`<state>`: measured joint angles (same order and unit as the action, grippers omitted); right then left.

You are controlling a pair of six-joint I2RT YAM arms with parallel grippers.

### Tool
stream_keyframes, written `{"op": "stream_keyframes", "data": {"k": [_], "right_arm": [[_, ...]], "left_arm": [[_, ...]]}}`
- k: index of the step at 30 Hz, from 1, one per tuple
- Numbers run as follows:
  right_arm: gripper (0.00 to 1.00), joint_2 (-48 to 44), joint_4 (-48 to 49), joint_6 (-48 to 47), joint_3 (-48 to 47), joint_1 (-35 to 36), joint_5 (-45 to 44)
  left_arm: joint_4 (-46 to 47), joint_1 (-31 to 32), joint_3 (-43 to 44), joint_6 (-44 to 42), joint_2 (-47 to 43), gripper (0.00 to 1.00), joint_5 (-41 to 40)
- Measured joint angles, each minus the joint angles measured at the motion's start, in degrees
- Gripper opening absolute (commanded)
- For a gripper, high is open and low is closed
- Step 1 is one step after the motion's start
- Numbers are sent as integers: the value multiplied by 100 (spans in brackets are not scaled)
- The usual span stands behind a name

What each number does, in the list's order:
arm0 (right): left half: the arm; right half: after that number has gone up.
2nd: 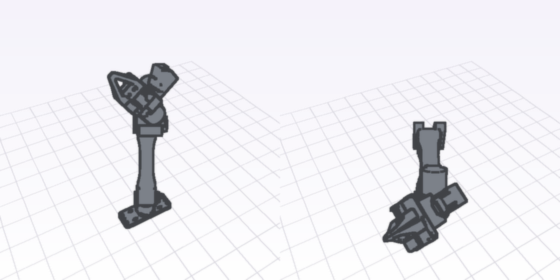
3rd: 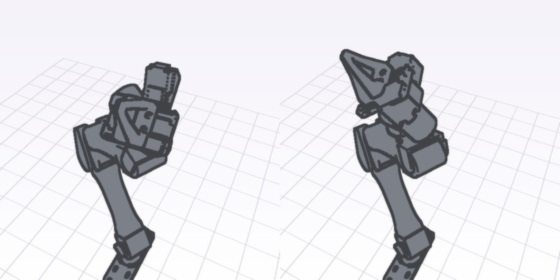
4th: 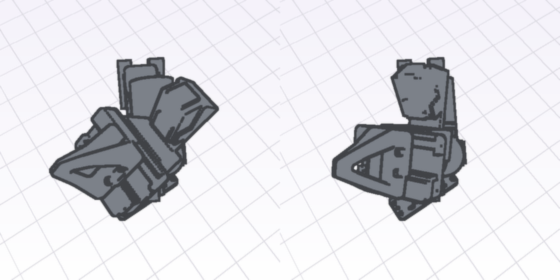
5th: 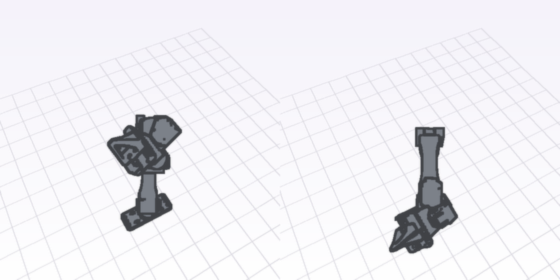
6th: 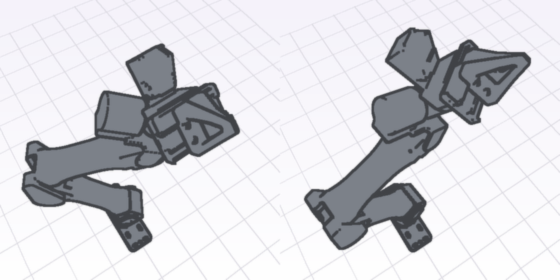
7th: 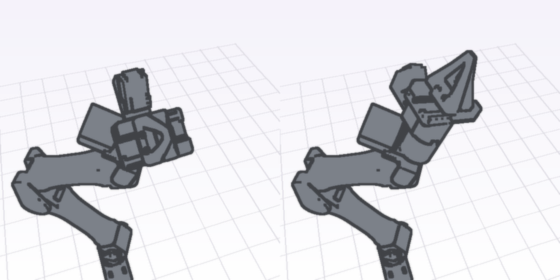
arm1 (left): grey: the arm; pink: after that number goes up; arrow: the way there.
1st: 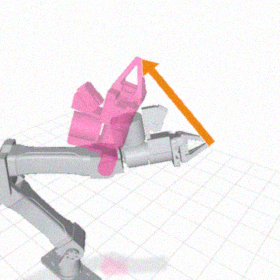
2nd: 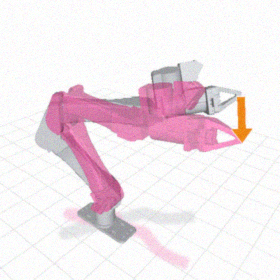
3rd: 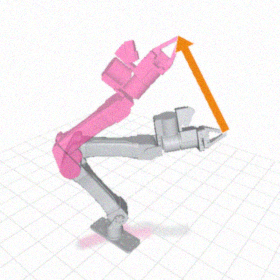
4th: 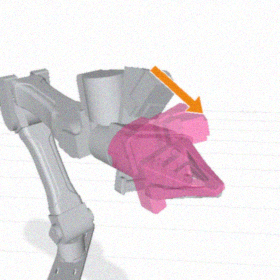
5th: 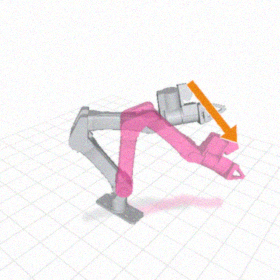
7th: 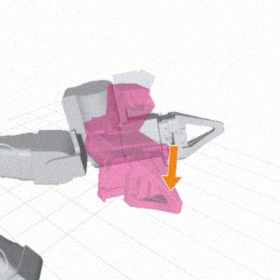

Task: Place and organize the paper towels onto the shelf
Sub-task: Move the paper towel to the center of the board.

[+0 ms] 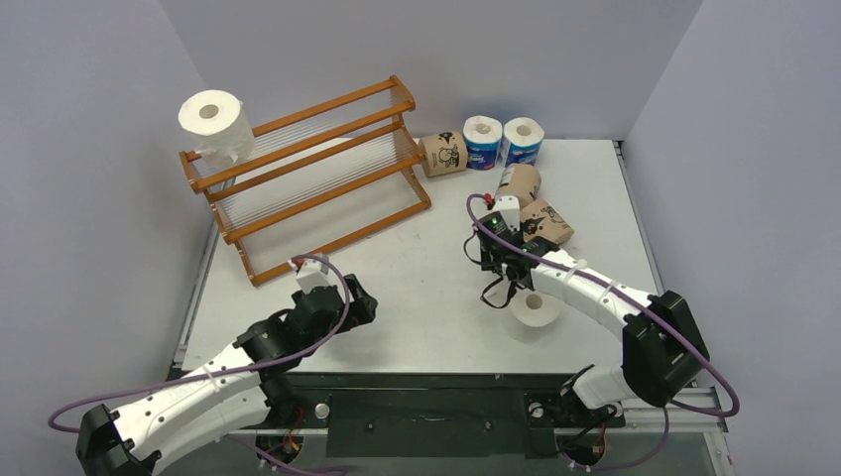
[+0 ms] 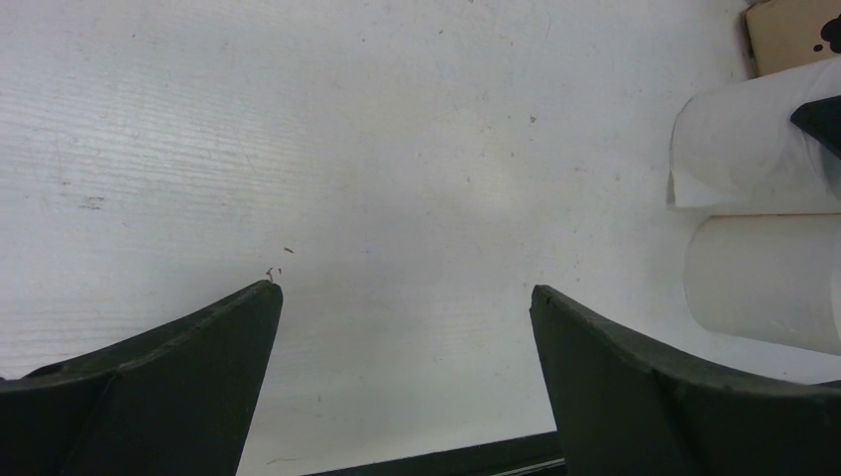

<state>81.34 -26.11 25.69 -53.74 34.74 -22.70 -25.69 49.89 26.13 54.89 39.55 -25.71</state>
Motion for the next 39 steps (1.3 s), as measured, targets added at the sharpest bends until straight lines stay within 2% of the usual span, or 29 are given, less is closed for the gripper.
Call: {"op": "stream_keyframes", "data": {"k": [8,14,24,29,39], "right_arm": [[29,0,-413,61,-380,1056,-52],[29,107,-551,94,-1067,1770,-136],[29,1458,-581,136,-2122,2645,-258],[28,1961,-584,289,-2472,2907,-356],[26,2337,-570,922,-2636,2865,-697]], "left_arm": [[-142,0,50,-66,-212,96,-133],[-391,0,175,-59,-505,96,-426],[-938,0,293,13,-1456,97,-1126],[-1141,0,310,15,-1799,96,-1386],[-1320,0,310,37,-1899,97,-1543]]}}
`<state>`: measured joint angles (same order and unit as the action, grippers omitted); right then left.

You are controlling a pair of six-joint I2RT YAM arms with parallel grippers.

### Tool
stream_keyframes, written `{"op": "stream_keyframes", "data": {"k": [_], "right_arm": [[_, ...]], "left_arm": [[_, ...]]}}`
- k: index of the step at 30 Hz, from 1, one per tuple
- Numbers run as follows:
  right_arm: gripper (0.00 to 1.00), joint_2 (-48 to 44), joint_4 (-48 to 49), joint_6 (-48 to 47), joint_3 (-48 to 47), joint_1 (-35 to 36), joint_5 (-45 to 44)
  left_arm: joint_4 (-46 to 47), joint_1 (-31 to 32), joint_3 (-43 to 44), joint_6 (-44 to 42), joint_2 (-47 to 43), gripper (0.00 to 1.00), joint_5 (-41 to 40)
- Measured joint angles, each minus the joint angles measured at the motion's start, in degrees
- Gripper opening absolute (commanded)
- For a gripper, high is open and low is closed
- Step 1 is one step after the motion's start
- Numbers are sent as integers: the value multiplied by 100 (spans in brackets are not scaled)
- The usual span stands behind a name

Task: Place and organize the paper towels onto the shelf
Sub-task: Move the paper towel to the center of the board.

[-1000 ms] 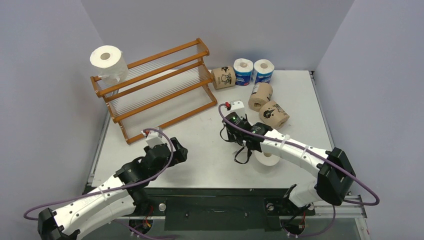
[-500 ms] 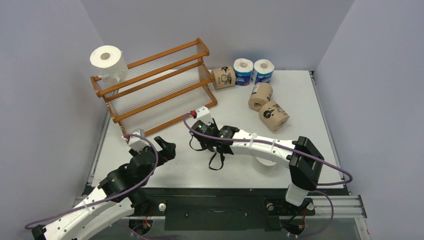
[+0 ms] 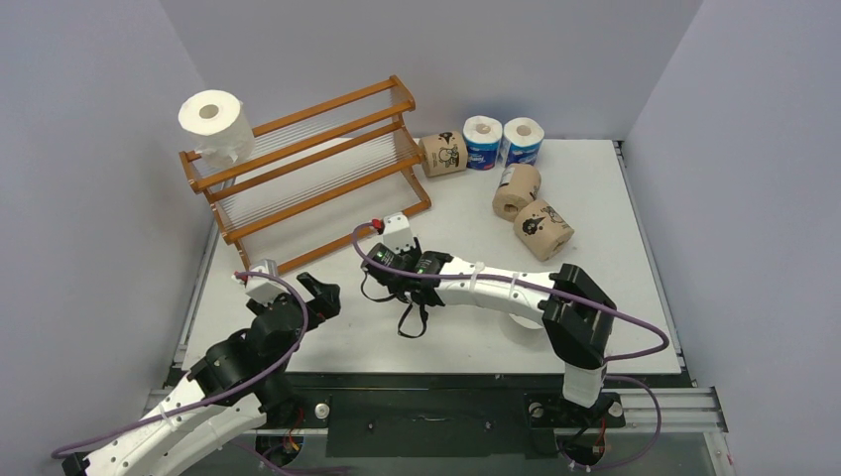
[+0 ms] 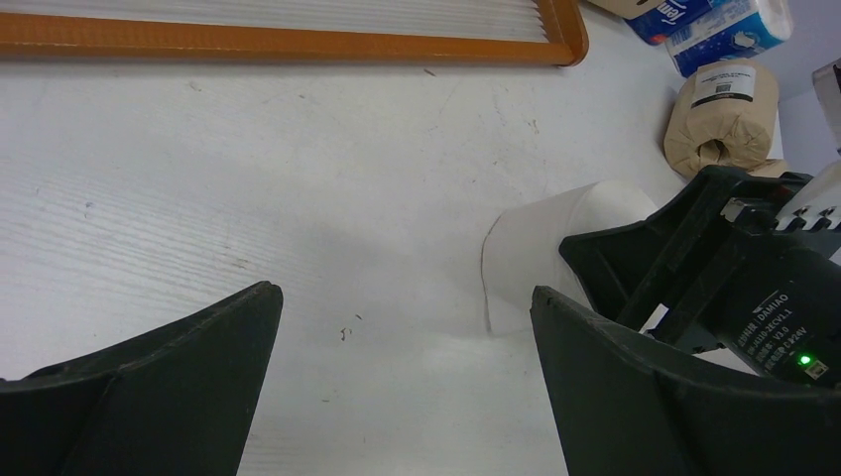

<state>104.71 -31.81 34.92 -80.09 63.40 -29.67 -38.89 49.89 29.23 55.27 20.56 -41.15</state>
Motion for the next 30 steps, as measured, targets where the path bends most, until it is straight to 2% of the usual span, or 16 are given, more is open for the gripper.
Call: {"op": "stream_keyframes", "data": {"k": [6,8,12,16,20,23,27,30], "right_arm": [[28,83,-4,308,-42,-37,-116],[35,87,-33,365,-61,-42,-125],[67,107,-105,507,-125,-42,-129],[77,105,-140,579,-155,-42,-184],[79,22,-210,656,-151,-35,-264],[79,-372,-247,737,-9,-35,-361],[79,-1478,-199,828,562,-35,-660],[78,-2474,-26,844,1189,-39,-942]], "left_arm": [[-28,0,0,4,-9,96,-57],[-46,0,0,4,-9,97,-68],[-83,0,0,4,-7,96,-90],[-131,0,0,2,22,96,-122],[-138,0,2,0,59,96,-168],[-131,0,7,28,127,96,-199],[55,0,13,-50,111,96,-164],[592,0,9,-439,-59,97,81]]}}
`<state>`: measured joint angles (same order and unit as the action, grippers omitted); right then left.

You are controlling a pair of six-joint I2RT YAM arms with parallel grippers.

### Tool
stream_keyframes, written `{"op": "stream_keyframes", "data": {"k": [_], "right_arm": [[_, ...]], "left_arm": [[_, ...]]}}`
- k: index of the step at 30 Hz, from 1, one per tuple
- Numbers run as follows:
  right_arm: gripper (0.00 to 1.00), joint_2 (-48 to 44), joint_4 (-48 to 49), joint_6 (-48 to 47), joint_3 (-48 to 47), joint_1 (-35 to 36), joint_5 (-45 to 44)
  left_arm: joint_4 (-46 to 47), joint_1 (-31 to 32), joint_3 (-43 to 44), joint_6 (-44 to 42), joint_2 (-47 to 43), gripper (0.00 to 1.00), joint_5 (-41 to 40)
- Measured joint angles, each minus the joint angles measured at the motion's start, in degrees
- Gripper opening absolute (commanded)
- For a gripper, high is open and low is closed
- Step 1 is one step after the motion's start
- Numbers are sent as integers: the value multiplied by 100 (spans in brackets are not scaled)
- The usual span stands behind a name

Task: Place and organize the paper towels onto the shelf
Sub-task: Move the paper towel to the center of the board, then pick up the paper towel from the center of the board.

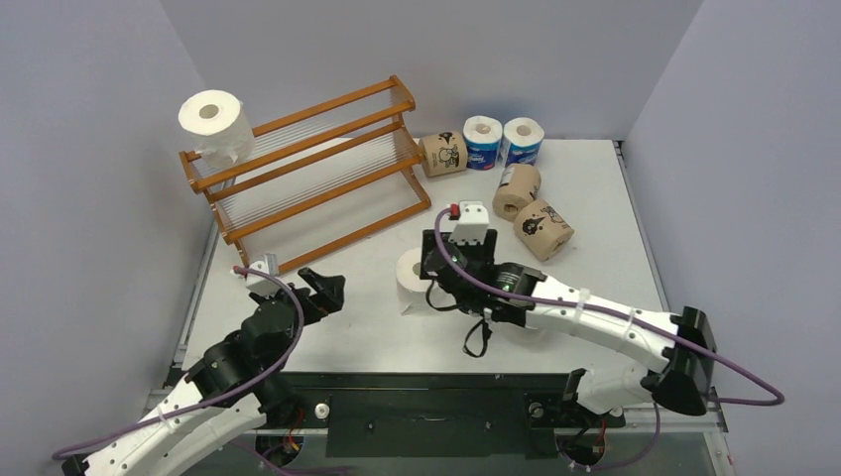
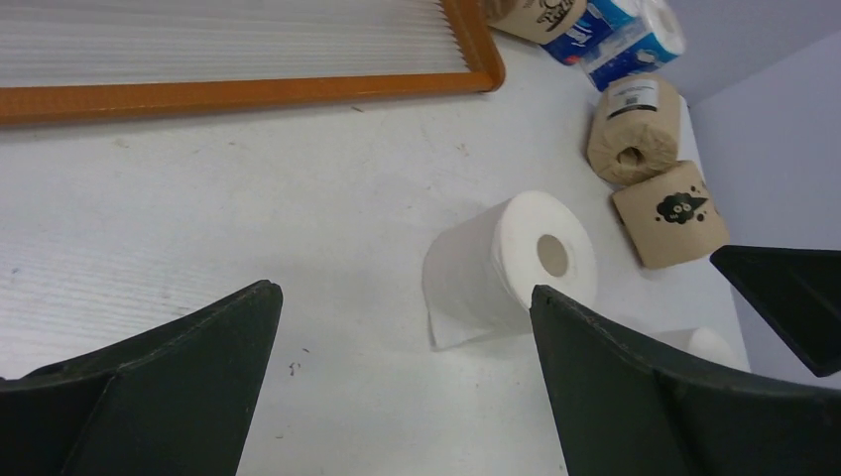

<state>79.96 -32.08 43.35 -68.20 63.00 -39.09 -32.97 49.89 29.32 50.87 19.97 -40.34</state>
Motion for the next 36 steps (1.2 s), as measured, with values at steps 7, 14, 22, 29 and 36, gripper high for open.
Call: {"op": "stream_keyframes", "data": {"k": [7,14,22,29,36], "right_arm": [[78,-1128,289,11,1665,-125,-380],[75,-2124,516,33,2728,-234,-380],[73,-3259,754,-22,3222,-310,-428],[72,-3436,695,-46,3265,-337,-476],[70,-3790,564,-39,3394,-337,-640]], "left_arm": [[688,0,688,-678,1499,97,688],[1285,7,1617,-1073,3707,98,1429],[1399,227,2758,-1440,5219,95,1812],[1432,522,3407,-1735,6297,81,1967],[1296,590,3906,-1969,7055,69,2028]]}}
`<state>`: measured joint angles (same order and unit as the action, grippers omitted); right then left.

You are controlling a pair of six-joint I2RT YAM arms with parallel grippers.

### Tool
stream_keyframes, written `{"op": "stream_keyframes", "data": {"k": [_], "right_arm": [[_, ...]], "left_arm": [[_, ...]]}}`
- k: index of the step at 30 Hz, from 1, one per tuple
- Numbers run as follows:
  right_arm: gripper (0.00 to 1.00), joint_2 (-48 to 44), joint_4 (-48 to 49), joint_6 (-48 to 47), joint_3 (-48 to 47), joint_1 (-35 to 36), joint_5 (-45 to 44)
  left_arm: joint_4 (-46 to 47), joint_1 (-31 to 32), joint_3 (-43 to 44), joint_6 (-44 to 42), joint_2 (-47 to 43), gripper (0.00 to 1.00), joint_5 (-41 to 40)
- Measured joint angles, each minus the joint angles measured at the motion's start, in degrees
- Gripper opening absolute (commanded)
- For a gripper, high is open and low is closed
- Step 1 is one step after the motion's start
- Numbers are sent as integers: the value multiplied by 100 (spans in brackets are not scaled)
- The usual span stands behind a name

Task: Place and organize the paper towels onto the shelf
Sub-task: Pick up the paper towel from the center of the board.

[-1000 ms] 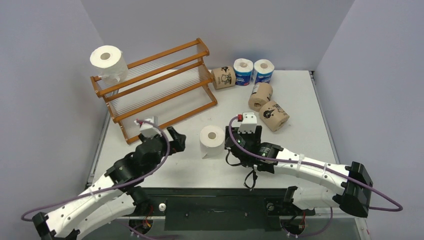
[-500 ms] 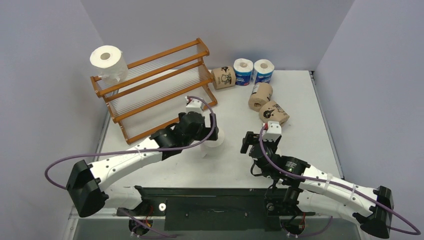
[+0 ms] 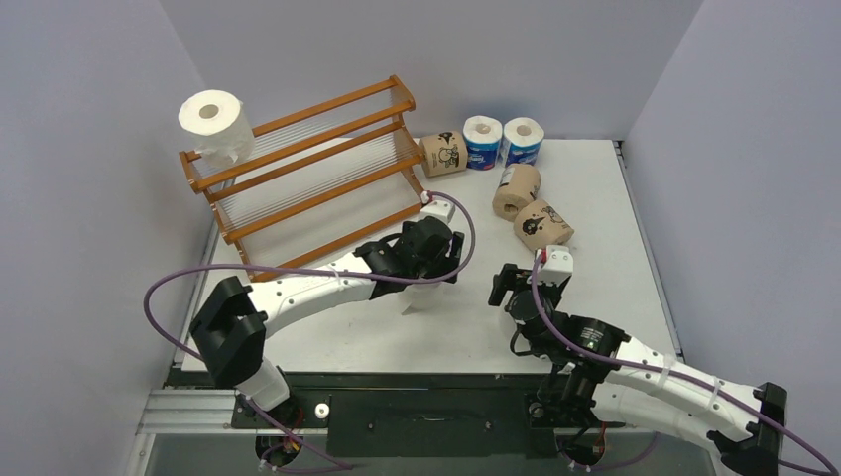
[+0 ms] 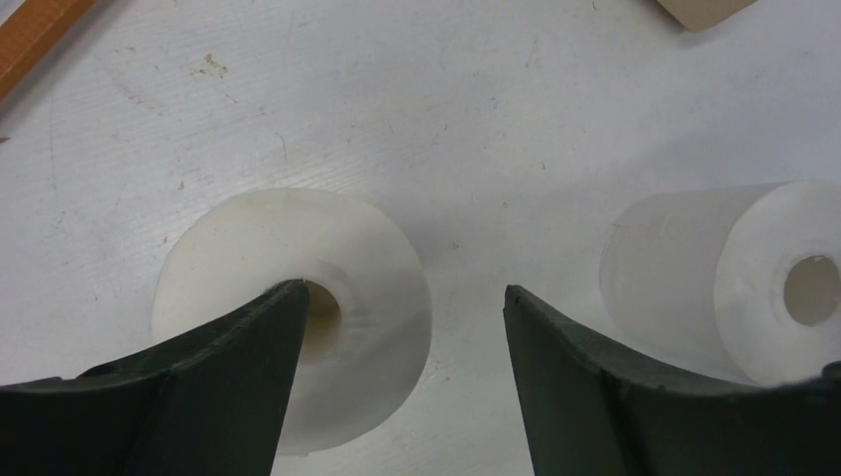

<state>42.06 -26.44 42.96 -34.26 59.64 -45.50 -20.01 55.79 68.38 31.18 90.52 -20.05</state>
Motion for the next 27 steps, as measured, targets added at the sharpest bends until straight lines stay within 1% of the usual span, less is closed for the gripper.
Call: {"op": "stream_keyframes", "data": {"k": [3,8,12,20,25,27], "right_arm": [[70,-210,-79,0,74,-4,-90],[70,-442,-138,0,98,-7,-229],[70,-455,-155,0,101,-9,-267],[70,-424,-170,0,101,-37,-326],[70,-424,-177,0,101,-42,-341],[70,-424,-179,0,101,-42,-345]], "left_arm": [[-31,4,138,-48,146,65,24],[-48,4,190,-61,339,65,72],[-107,4,197,-57,457,70,76],[-107,4,201,-37,459,72,74],[-107,15,201,-4,459,83,59],[-111,28,201,11,459,85,33]]}}
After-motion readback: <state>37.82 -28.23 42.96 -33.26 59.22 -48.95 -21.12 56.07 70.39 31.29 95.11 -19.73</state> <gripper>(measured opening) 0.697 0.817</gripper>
